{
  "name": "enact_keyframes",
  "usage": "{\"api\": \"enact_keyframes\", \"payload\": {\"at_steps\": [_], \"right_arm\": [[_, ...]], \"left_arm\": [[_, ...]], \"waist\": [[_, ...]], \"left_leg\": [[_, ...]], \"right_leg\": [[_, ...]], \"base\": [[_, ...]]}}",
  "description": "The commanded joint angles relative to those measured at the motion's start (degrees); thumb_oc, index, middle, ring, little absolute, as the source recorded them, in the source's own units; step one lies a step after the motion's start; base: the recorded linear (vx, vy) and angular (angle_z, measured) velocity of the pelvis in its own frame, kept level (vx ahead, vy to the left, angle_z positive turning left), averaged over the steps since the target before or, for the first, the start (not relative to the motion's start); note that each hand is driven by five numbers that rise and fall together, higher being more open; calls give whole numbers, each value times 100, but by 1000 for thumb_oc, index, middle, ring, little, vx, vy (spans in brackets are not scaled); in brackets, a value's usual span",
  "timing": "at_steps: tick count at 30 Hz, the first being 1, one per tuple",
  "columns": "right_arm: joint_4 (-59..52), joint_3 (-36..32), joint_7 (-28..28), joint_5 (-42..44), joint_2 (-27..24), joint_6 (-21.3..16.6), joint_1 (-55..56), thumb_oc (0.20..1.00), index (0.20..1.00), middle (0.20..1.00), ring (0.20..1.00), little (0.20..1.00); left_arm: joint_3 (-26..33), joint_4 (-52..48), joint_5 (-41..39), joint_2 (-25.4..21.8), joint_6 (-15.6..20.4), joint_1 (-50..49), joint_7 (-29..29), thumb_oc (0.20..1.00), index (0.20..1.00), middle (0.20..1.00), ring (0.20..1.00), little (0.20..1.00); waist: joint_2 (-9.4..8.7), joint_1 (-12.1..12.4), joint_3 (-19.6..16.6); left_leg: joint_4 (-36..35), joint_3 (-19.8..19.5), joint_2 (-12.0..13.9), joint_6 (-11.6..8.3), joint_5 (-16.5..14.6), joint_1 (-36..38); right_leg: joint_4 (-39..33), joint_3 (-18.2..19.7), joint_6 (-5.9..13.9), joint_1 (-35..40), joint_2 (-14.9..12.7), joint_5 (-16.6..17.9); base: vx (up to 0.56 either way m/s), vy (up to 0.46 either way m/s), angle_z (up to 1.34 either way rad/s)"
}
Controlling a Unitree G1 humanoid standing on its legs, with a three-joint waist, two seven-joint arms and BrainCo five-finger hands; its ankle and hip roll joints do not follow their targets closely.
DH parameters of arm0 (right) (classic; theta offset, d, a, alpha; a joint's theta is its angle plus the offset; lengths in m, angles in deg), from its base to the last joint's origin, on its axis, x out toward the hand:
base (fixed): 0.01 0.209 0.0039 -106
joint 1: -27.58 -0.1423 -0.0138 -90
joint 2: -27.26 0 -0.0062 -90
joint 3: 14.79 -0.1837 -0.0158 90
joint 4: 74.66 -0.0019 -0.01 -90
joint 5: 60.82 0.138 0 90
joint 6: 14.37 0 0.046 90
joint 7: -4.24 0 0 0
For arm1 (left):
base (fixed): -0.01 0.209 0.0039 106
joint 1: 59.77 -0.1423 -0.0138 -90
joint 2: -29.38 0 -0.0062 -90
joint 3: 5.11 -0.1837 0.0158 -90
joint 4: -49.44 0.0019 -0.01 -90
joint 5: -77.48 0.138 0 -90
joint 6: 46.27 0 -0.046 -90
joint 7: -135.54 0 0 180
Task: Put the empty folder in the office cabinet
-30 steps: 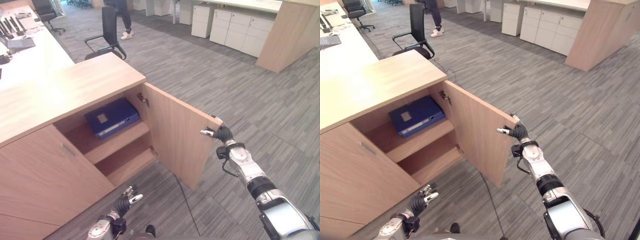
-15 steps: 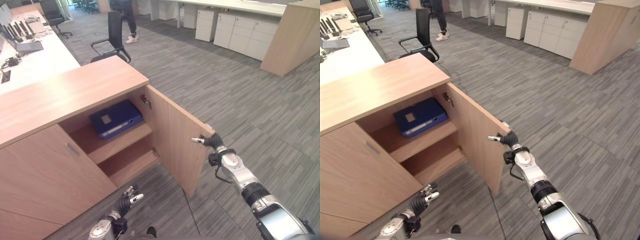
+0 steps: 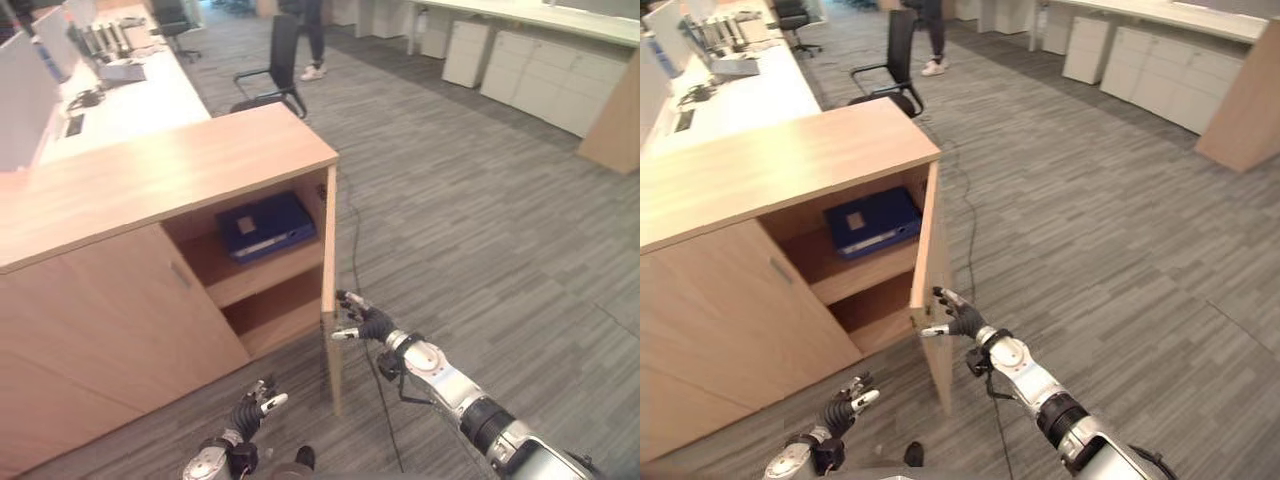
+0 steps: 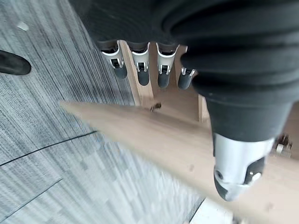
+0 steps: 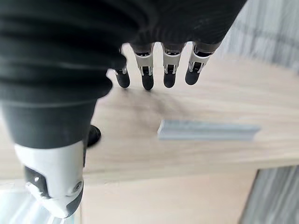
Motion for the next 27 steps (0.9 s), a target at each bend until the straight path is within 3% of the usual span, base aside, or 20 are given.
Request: {"api": "enact_keyframes", "payload": {"at_steps": [1,7,8,9,11,12,13,17,18,19,21,23,25,26,27], "right_arm": [[-430,257,240,-155,567,-239,-567,1000,1000,1000,1000,1000],[-157,430,126,-122,711,-266,-1107,1000,1000,1000,1000,1000],[-31,325,8,-107,573,-276,-1184,1000,1000,1000,1000,1000],[-27,318,9,-106,565,-279,-1193,1000,1000,1000,1000,1000],[128,186,-122,-115,423,-234,-1298,1000,1000,1000,1000,1000],[257,85,-170,-86,409,-212,-1374,1000,1000,1000,1000,1000],[449,-57,-241,-32,445,-162,-1461,1000,1000,1000,1000,1000],[1036,-720,-494,180,370,-120,-1681,1000,1000,1000,1000,1000],[1407,-1016,-563,304,282,-111,-1896,1000,1000,1000,1000,1000],[1786,-1423,-711,481,104,-124,-2192,1000,1000,1000,1000,1000],[1896,-1554,-744,556,22,-142,-2209,1000,1000,1000,1000,1000],[2081,-1846,-872,810,-271,-219,-2241,1000,1000,1000,1000,1000],[2206,-2048,-930,1026,-505,-288,-2246,1000,1000,1000,1000,1000],[2292,-2182,-1013,1110,-699,-332,-2200,1000,1000,1000,1000,1000],[2602,-2473,-1015,1181,-1083,-324,-2178,1000,1000,1000,1000,1000]], "left_arm": [[83,-176,95,-424,332,368,-11,1000,1000,1000,1000,1000],[31,-222,5,-504,372,506,-44,1000,1000,1000,1000,1000],[-68,-223,-39,-443,358,625,-22,1000,1000,1000,1000,1000],[-75,-219,-40,-439,359,639,-22,1000,1000,1000,1000,1000],[-150,-268,-59,-415,328,656,41,1000,1000,1000,1000,1000],[-171,-316,-57,-443,317,613,86,1000,1000,1000,1000,1000],[-181,-385,-46,-496,304,512,123,1000,1000,1000,1000,1000],[-231,-546,-49,-768,193,412,274,1000,1000,1000,1000,1000],[-186,-639,-82,-842,189,379,298,1000,1000,1000,1000,1000],[-233,-701,-85,-929,206,396,316,1000,1000,1000,1000,1000],[-263,-723,-75,-985,221,435,321,1000,1000,1000,1000,1000],[-337,-840,-93,-1062,271,489,326,1000,1000,1000,1000,1000],[-353,-845,-177,-1096,288,505,363,1000,1000,1000,1000,1000],[-380,-810,-200,-1172,280,548,391,1000,1000,1000,1000,1000],[-398,-799,-202,-1221,306,565,467,1000,1000,1000,1000,1000]], "waist": [[-544,271,364],[-643,672,482],[-650,673,564],[-652,670,542],[-670,597,541],[-674,634,508],[-673,681,457],[-825,770,416],[-812,722,453],[-681,680,528],[-614,655,551],[-526,513,590],[-522,421,605],[-510,363,609],[-550,200,550]], "left_leg": [[270,-10,22,-151,-211,50],[704,-221,9,-341,-134,-550],[1214,433,94,-276,-142,-856],[1228,427,81,-255,-122,-912],[1584,1462,281,-93,-160,-1090],[1664,1696,307,-51,-213,-1158],[1570,1693,250,-10,-290,-1100],[1310,1527,-68,308,-516,-858],[1230,1493,-210,484,-732,-661],[1203,1329,-216,598,-823,-502],[1156,1224,-196,620,-818,-424],[927,745,-310,566,-800,-206],[835,391,-417,459,-790,-158],[756,184,-430,383,-841,-88],[653,-220,-496,285,-892,-17]], "right_leg": [[264,276,534,131,-596,-368],[146,-165,515,164,-653,-329],[98,-436,491,255,-737,-337],[94,-447,500,214,-747,-306],[82,-632,463,269,-736,-369],[86,-659,463,302,-718,-398],[133,-679,462,341,-703,-407],[1208,-793,600,152,-956,-503],[2155,-664,958,-273,-1327,-125],[3077,-410,1188,-665,-1542,425],[3365,-206,1188,-855,-1528,489],[3052,368,1169,-1061,-1359,207],[2158,643,1060,-908,-1316,14],[1660,776,1027,-975,-1404,35],[1072,1193,1095,-915,-1463,241]], "base": [[-24,-34,24],[-72,-5,50],[-72,60,72],[-80,68,81],[-11,34,90],[81,83,107],[162,104,102],[151,122,50],[162,197,79],[111,158,90],[96,30,48],[209,-45,51],[193,-161,76],[286,-262,148],[292,-241,148]]}}
